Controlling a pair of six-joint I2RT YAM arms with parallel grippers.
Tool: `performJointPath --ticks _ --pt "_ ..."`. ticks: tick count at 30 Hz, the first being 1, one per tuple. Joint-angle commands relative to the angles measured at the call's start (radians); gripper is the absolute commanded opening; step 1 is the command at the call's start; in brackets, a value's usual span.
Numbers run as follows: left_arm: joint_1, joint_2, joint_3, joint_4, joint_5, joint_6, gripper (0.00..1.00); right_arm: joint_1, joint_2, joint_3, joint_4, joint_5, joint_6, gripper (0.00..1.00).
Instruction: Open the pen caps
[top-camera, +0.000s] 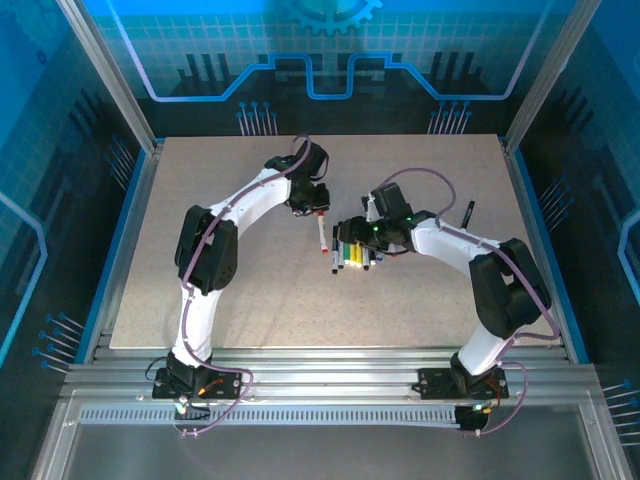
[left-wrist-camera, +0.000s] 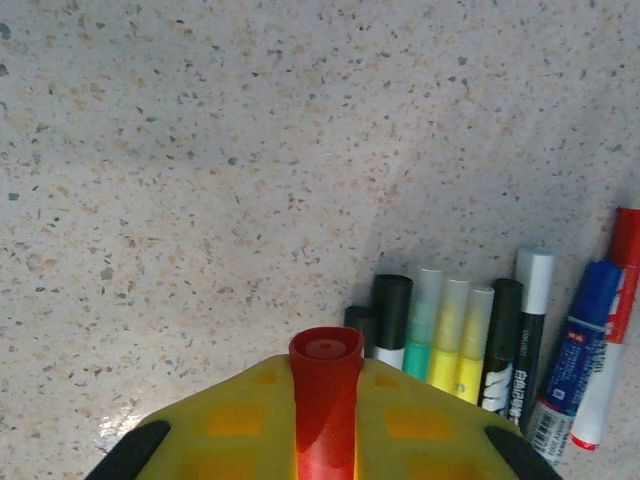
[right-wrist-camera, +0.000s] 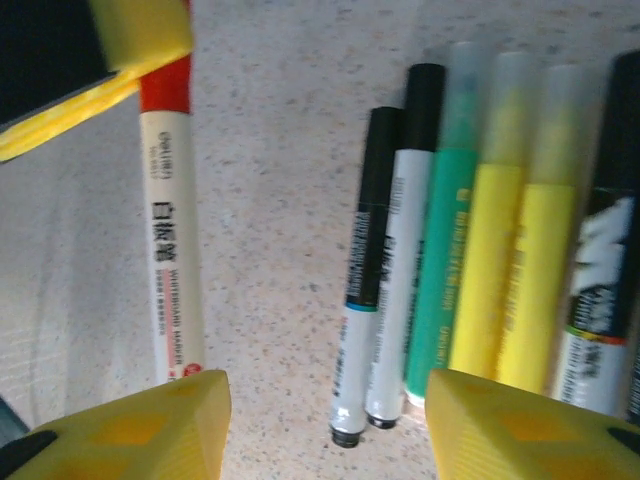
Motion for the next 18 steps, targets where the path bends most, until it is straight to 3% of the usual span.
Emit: performJointPath --ticks 1,18 --pt "-0.005 -0.043 -0.023 0.004 0.04 -0.022 0.16 0.029 0.023 0.04 0.084 -0.055 0.037 0.57" --pt "-0.01 -0.071 -0.026 0.016 0.054 -0.034 0.16 0.091 0.142 0.141 0.097 -0.094 0.051 0.54"
